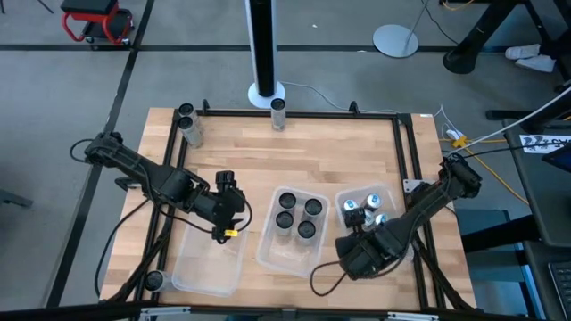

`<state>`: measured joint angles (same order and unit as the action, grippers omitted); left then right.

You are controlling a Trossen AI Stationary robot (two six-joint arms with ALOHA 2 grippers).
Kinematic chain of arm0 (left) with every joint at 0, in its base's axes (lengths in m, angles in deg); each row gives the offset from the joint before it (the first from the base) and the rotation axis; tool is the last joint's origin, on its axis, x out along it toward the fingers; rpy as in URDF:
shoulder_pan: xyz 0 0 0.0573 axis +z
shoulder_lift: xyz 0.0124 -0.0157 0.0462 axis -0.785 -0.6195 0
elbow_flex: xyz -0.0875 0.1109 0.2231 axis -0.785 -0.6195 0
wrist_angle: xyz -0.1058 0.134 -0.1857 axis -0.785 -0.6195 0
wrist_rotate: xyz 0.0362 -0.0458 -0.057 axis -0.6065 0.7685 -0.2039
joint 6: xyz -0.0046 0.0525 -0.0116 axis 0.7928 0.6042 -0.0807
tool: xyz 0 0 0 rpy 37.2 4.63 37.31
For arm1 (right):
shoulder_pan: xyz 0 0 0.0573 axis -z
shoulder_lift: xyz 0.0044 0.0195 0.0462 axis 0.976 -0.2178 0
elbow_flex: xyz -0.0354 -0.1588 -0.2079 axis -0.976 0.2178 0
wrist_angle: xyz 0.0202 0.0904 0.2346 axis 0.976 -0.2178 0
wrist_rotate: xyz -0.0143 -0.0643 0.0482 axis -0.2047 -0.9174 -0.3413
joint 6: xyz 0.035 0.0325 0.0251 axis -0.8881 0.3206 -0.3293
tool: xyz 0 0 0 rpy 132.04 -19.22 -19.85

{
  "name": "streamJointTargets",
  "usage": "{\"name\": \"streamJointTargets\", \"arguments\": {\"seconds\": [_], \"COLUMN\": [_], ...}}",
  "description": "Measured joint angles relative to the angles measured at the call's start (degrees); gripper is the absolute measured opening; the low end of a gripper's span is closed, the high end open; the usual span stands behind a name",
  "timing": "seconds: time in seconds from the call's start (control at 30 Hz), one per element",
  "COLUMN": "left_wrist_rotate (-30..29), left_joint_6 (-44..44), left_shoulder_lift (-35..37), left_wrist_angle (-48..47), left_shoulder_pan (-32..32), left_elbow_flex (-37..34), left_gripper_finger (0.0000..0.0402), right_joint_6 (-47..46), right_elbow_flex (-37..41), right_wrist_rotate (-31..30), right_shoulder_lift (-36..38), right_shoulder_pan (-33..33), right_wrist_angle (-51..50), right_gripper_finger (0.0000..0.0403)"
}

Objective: Sort soda cans
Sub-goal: Adjust the right transparent bin, then put the top right white-yellow soda can into the left transparent bin

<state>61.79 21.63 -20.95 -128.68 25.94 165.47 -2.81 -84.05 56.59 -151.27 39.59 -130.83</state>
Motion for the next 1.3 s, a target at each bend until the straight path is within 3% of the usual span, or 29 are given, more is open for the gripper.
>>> {"name": "streamJointTargets", "arguments": {"seconds": [0.27, 0.5, 0.7, 0.93, 1.17, 1.3], "left_wrist_rotate": [0.04, -0.04, -3.74, -4.6, -4.75, -1.16], "left_joint_6": [0.23, 0.36, 0.36, 4.46, 12.57, 15.98], "left_shoulder_lift": [0.0, -0.02, 0.01, 1.43, 4.23, 4.32], "left_wrist_angle": [2.29, 2.73, 2.39, 3.33, 11.17, 15.3], "left_shoulder_pan": [0.0, 0.0, 2.43, 12.19, 27.59, 36.23], "left_elbow_flex": [0.0, 0.0, -0.02, -0.02, 0.0, 0.02], "left_gripper_finger": [0.0321, 0.0321, 0.0321, 0.0321, 0.0321, 0.0321], "right_joint_6": [8.98, 5.69, 6.57, 17.75, 26.94, 31.07], "right_elbow_flex": [0.0, -2.76, -6.86, -7.67, -7.19, -7.19], "right_wrist_rotate": [-2.8, -4.1, -14.71, -27.9, -38.72, -43.0], "right_shoulder_lift": [0.01, 2.69, 4.46, 4.39, 5.68, 5.73], "right_shoulder_pan": [2.83, 0.81, -0.6, 1.58, 7.93, 12.34], "right_wrist_angle": [2.45, -8.35, -12.02, -13.57, -14.33, -14.43], "right_gripper_finger": [0.0364, 0.0364, 0.0364, 0.0364, 0.0364, 0.0364]}}
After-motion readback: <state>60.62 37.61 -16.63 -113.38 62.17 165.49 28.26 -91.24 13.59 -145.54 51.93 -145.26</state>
